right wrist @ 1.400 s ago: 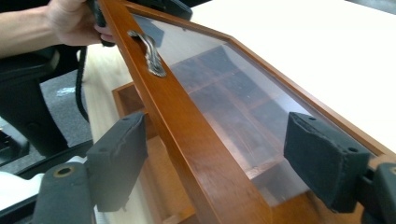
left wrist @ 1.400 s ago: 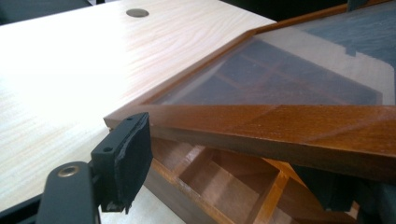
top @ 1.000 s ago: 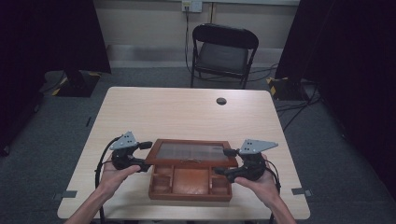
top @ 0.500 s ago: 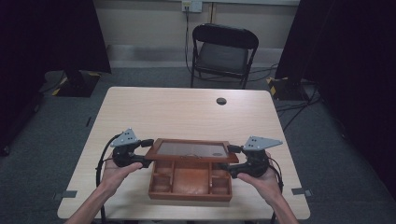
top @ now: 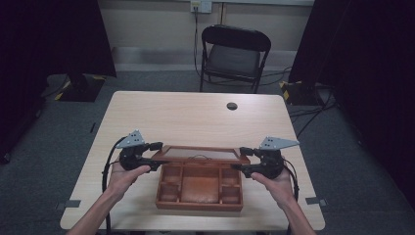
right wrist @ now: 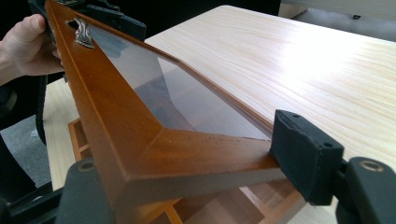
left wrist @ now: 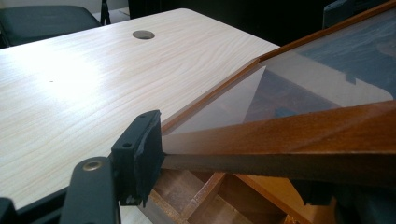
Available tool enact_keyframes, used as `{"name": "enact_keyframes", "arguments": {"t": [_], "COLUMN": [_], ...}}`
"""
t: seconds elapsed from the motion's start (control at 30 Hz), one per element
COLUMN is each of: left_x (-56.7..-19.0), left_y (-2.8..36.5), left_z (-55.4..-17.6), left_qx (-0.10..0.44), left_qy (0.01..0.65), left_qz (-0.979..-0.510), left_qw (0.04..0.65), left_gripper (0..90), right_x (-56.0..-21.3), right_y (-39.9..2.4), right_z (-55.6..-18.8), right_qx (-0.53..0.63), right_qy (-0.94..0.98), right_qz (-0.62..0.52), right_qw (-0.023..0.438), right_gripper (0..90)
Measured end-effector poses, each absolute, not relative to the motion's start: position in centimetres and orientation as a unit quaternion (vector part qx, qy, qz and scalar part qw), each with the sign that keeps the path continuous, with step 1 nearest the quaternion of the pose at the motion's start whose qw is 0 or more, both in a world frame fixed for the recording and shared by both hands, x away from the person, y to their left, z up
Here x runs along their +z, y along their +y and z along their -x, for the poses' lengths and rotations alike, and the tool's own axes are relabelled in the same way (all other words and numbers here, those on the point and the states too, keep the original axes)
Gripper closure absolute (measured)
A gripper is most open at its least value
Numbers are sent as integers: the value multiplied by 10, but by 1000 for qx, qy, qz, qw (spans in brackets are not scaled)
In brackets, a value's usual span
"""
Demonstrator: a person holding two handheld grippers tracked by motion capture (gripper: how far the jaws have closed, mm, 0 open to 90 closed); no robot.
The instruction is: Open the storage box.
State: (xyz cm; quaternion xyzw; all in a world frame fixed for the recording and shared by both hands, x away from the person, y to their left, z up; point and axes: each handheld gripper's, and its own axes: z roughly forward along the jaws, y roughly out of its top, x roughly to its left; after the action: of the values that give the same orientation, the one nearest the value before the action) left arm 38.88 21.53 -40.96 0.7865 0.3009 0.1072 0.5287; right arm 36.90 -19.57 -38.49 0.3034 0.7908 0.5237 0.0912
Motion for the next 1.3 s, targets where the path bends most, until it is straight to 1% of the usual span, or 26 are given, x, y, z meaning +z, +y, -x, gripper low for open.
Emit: {"name": "enact_keyframes", "arguments": {"t": [0.2, 0.37, 0.57, 0.63, 0.7, 0.8, 0.87, 1.0, 1.17, 1.3], "left_x": [-410, -410, -409, -409, -409, -409, -408, -407, -408, -410], "left_y": [212, 210, 212, 213, 212, 211, 212, 209, 206, 203], "left_z": [-396, -399, -402, -403, -403, -403, -405, -409, -415, -419], "left_qx": [102, 101, 96, 91, 87, 96, 90, 96, 91, 102], "left_qy": [302, 305, 309, 311, 314, 312, 316, 314, 315, 318], "left_qz": [-786, -781, -773, -770, -768, -767, -764, -769, -775, -777], "left_qw": [529, 535, 546, 549, 551, 553, 556, 548, 540, 534], "left_gripper": [355, 368, 381, 389, 390, 404, 409, 411, 419, 420], "right_x": [-383, -381, -377, -376, -376, -374, -374, -374, -375, -378], "right_y": [-193, -193, -191, -191, -190, -189, -188, -189, -189, -190], "right_z": [-378, -384, -389, -390, -392, -396, -398, -402, -407, -410], "right_qx": [530, 529, 532, 533, 535, 533, 536, 542, 544, 547], "right_qy": [785, 785, 782, 782, 780, 780, 777, 774, 772, 768], "right_qz": [-312, -314, -315, -314, -315, -317, -318, -318, -320, -324], "right_qw": [77, 75, 76, 78, 81, 83, 84, 83, 82, 83], "right_gripper": [325, 331, 352, 375, 370, 367, 367, 373, 375, 376]}}
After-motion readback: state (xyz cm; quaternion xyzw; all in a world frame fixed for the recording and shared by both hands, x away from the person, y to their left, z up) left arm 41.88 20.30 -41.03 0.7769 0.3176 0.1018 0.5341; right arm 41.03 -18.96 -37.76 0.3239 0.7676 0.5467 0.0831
